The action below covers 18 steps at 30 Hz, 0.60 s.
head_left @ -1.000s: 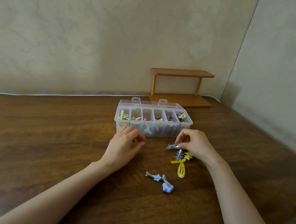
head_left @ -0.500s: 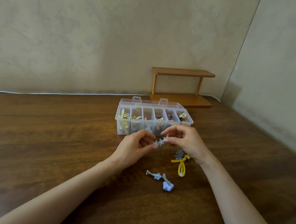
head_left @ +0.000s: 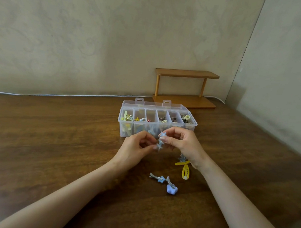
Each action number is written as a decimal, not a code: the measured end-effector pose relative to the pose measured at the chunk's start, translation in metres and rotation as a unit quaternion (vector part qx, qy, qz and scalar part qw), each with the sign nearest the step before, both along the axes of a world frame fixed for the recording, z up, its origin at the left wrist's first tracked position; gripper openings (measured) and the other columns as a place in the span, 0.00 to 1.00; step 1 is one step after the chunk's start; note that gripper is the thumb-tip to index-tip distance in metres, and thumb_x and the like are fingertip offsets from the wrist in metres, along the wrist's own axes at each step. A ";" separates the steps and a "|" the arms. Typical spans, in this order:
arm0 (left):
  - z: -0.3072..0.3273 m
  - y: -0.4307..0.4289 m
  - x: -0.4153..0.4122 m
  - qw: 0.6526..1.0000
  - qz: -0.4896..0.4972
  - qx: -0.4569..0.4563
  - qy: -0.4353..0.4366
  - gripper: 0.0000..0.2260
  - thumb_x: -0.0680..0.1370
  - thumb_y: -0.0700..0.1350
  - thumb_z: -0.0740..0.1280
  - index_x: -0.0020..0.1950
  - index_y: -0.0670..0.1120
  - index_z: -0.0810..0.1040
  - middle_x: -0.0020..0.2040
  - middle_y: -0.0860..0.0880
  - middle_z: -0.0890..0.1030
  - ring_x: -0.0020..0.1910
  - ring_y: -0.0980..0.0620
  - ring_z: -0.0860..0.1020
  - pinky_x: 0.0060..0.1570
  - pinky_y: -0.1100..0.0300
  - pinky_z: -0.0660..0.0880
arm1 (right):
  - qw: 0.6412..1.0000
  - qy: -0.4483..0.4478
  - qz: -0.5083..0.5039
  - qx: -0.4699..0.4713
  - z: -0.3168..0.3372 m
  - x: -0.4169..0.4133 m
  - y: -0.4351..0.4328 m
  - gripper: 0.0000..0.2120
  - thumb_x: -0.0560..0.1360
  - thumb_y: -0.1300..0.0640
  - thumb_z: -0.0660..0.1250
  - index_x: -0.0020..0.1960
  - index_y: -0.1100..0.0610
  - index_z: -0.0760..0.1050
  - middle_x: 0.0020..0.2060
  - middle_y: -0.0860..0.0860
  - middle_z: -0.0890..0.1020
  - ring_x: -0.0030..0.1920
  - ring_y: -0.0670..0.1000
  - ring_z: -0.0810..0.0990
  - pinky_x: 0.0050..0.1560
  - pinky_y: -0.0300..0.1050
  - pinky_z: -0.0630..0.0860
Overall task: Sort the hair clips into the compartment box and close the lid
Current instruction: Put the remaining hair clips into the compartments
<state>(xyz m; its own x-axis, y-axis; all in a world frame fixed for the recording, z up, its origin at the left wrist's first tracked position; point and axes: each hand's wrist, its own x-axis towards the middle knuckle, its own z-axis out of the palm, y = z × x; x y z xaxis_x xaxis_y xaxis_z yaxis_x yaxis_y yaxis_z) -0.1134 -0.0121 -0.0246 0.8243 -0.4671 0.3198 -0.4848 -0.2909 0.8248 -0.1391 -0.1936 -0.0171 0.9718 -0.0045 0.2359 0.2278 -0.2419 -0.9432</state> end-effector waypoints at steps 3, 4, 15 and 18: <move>0.000 0.005 0.003 1.000 0.020 -0.011 0.011 0.05 0.76 0.42 0.67 0.50 0.48 0.76 0.45 0.51 0.82 0.44 0.59 0.80 0.44 0.67 0.75 | 0.998 -0.041 -0.039 0.006 0.009 0.003 -0.001 0.07 0.71 0.63 0.72 0.49 0.58 0.79 0.39 0.51 0.83 0.39 0.47 0.82 0.41 0.41 0.79; 0.000 0.007 0.005 0.999 0.031 -0.009 0.012 0.04 0.76 0.42 0.66 0.50 0.48 0.76 0.44 0.52 0.82 0.45 0.58 0.80 0.45 0.66 0.76 | 0.997 -0.055 -0.060 -0.005 0.013 0.005 0.000 0.08 0.71 0.63 0.72 0.49 0.57 0.79 0.39 0.52 0.83 0.38 0.47 0.82 0.41 0.41 0.79; -0.004 0.023 0.018 0.997 0.041 0.058 -0.003 0.04 0.77 0.41 0.65 0.51 0.47 0.75 0.43 0.53 0.81 0.41 0.62 0.78 0.39 0.74 0.73 | 0.953 -0.092 -0.190 -0.218 0.041 0.090 0.028 0.07 0.74 0.58 0.69 0.51 0.53 0.79 0.44 0.49 0.84 0.46 0.47 0.82 0.48 0.43 0.78; -0.006 0.024 0.020 0.997 0.039 0.061 -0.006 0.04 0.77 0.41 0.65 0.50 0.48 0.75 0.44 0.52 0.82 0.41 0.61 0.78 0.40 0.74 0.73 | 0.932 -0.045 -0.170 -0.316 0.037 0.097 0.029 0.15 0.75 0.56 0.68 0.61 0.52 0.75 0.46 0.49 0.83 0.51 0.49 0.79 0.52 0.47 0.76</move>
<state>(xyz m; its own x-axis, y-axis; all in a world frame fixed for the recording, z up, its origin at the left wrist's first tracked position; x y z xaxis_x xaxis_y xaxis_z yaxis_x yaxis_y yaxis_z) -0.0932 0.0123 -0.0304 0.8560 -0.4386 0.2736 -0.4662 -0.4264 0.7751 -0.0416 -0.1650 0.0202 0.9158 -0.1404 0.3763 0.1083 -0.8159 -0.5679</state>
